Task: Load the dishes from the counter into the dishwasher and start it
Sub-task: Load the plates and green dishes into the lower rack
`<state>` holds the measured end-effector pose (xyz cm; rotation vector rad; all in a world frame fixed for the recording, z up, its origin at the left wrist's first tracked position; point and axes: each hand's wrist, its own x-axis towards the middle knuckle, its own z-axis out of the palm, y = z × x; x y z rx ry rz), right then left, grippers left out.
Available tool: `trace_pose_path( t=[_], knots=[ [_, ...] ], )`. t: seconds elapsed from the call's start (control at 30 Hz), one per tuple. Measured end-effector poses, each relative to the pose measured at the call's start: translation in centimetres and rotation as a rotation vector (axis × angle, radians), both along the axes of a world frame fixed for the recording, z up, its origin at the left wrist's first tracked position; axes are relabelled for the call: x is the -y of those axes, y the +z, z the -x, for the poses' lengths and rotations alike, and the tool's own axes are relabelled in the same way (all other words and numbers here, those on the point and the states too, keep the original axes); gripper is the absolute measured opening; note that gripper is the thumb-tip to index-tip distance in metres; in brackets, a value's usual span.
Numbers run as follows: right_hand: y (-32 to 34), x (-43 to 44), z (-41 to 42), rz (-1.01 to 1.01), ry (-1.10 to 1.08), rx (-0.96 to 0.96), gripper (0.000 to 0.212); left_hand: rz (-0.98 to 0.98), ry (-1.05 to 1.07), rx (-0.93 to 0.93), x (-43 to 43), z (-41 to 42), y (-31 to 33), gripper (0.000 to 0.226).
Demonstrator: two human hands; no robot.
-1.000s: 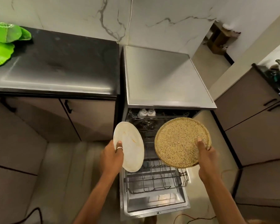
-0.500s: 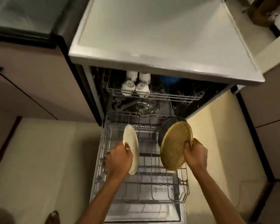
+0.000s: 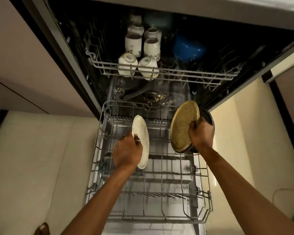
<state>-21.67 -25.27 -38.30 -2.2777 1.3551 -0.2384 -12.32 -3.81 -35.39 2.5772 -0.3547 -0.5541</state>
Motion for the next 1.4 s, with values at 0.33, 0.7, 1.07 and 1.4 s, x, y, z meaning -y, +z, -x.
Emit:
trace_pose_path(
  t=[0.33,0.7,1.07,1.4],
  knots=[
    [-3.2,0.1,-1.3,-0.083,0.039,-0.119,0.025,0.025,-0.023,-0.002,0.4,-0.4,-2.3,0.032],
    [-4.9,0.3,-2.1,-0.207,-0.080,-0.135,0.034,0.076,-0.024,-0.026,0.3,-1.6,-4.6,0.032],
    [2.5,-3.4,-3.8,0.067,0.833,-0.035,0.065,0.154,-0.401,-0.061,-0.4,-4.9,-2.6,0.028],
    [0.6,-5.9,0.0,0.206,0.619,-0.088,0.027,0.218,-0.383,0.076,-1.4,-5.9,-1.5,0.054]
  ],
)
